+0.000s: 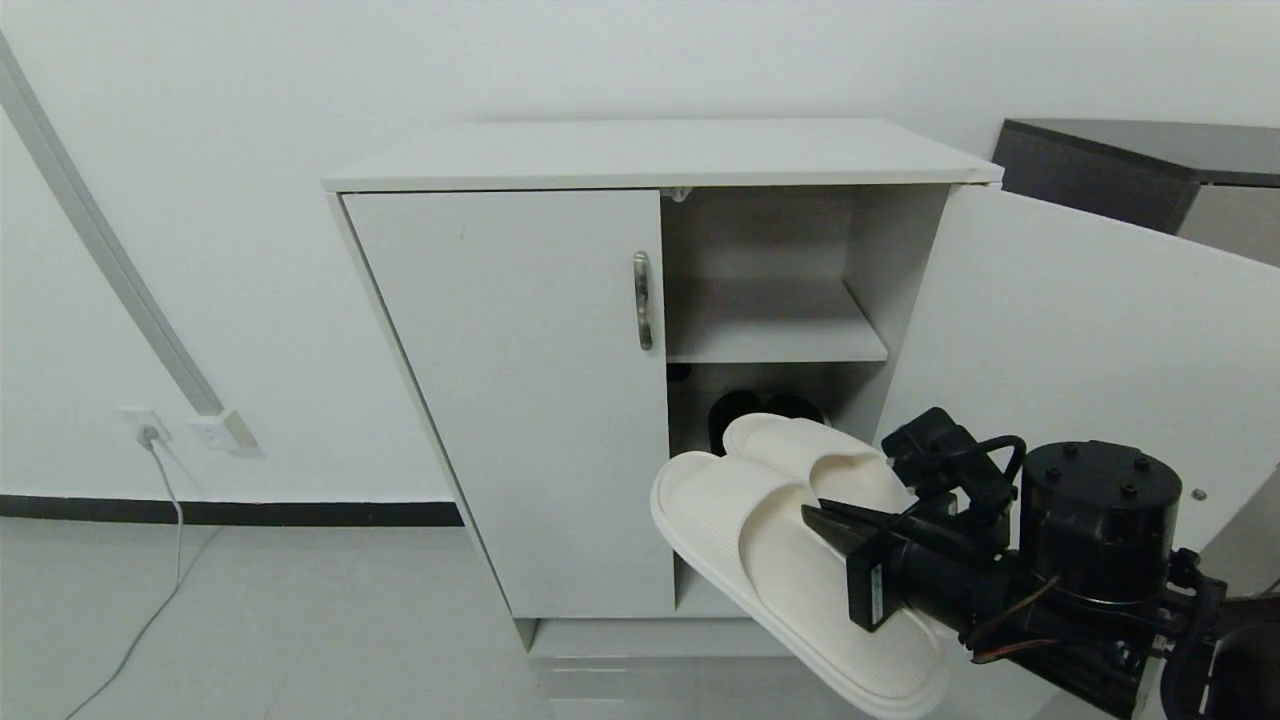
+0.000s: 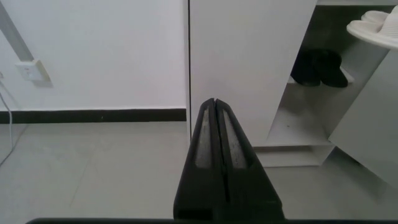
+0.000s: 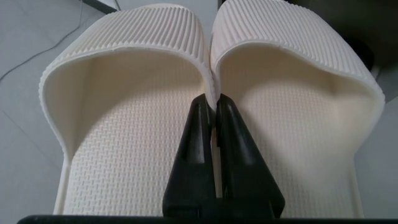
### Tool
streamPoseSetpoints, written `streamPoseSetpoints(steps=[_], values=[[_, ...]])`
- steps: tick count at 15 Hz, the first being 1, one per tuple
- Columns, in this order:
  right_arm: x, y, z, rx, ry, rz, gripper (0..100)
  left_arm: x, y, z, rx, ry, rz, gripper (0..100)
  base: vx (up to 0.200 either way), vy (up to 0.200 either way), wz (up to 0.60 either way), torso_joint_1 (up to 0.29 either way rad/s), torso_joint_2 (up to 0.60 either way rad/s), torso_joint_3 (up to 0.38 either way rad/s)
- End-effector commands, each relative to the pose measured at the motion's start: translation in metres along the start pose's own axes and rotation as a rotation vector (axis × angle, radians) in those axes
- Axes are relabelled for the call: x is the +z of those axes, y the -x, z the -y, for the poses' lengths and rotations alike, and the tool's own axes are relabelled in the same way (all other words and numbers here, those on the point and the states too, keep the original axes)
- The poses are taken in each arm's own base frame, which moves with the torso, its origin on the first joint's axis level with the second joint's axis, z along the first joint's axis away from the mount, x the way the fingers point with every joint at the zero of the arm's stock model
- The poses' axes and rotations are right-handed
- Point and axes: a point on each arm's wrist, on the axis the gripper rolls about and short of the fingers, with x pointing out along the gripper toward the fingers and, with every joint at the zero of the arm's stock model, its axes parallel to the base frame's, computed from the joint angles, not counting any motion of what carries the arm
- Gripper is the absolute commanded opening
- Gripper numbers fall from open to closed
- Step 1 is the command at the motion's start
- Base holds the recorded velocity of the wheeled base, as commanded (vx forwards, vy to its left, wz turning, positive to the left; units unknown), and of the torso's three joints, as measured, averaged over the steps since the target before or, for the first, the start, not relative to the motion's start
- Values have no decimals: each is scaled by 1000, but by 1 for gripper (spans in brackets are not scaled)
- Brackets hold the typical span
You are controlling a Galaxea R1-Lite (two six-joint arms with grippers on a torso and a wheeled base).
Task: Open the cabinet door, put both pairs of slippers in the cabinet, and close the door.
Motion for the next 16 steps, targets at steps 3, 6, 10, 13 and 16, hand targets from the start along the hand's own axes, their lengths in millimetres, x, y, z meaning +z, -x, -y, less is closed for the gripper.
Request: streamPoseSetpoints(steps=[3, 6, 10, 13, 16], values=[[-2, -1, 0, 0, 0, -9, 0, 0, 0, 0, 0, 1, -1, 0, 0, 0, 0, -38, 445, 393], [-2, -1, 0, 0, 0, -3, 0, 0, 0, 0, 0, 1, -1, 0, 0, 0, 0, -6, 250, 240], [-2, -1, 0, -1, 9, -3, 0, 0, 0, 0, 0, -1, -1, 0, 0, 0, 0, 1, 15, 12], [-4, -3, 1, -8, 19, -1, 0, 0, 0, 0, 0, -2, -1, 0, 0, 0, 0, 0, 0, 0], [-4, -5, 1, -21, 19, 1, 0, 0, 0, 0, 0, -2, -1, 0, 0, -133, 0, -2, 0, 3]])
